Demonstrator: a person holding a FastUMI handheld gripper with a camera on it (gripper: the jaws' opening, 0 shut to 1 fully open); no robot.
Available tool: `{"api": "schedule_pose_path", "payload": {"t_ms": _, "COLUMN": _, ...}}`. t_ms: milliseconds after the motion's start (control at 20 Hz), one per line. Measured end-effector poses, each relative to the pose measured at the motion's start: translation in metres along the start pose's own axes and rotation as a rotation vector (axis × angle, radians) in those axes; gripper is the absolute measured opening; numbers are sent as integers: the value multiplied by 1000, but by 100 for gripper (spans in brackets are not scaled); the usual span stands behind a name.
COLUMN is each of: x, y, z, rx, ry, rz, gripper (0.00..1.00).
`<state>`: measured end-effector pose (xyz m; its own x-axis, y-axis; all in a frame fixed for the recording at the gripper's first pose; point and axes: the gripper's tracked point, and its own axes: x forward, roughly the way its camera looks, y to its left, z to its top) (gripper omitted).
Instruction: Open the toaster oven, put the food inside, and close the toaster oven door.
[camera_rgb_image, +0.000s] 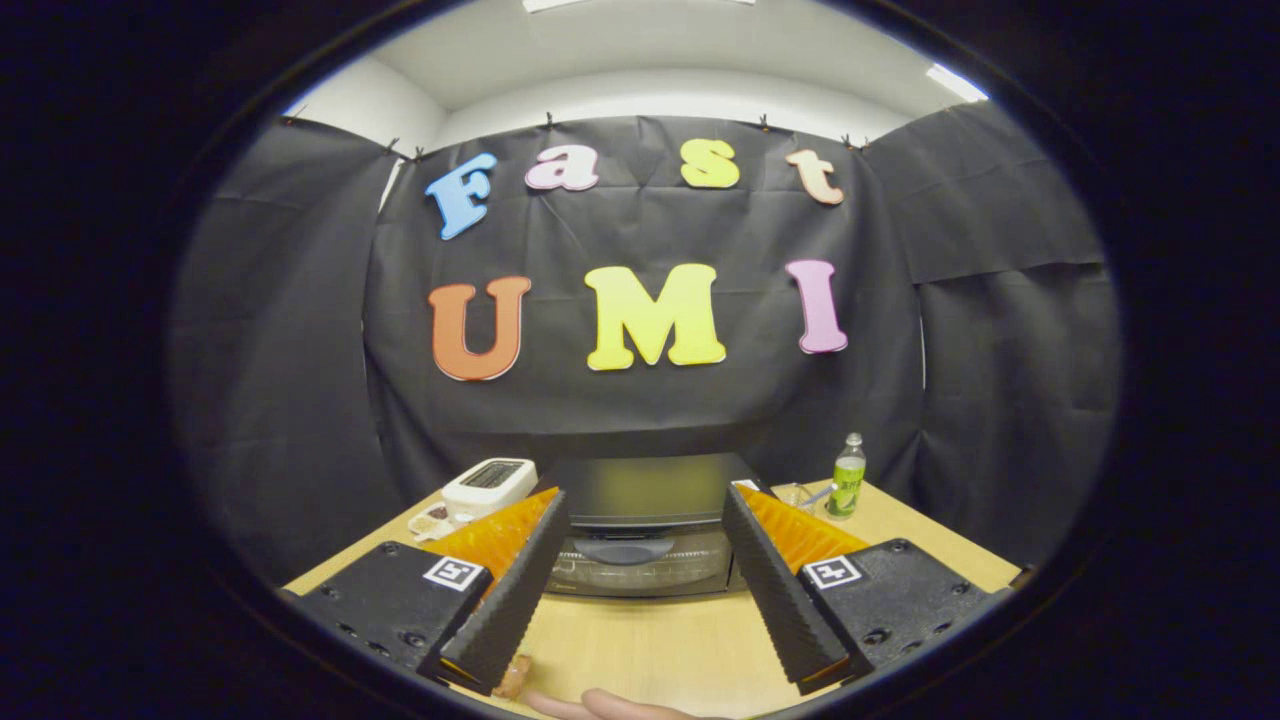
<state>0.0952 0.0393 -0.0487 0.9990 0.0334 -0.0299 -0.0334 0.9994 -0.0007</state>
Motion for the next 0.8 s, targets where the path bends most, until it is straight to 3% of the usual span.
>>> {"api": "schedule_pose_path", "payload": {"t_ms": 800, "x": 125, "y": 18, "z": -98, "rx": 4, "ry": 136, "rz": 12, "gripper": 100}}
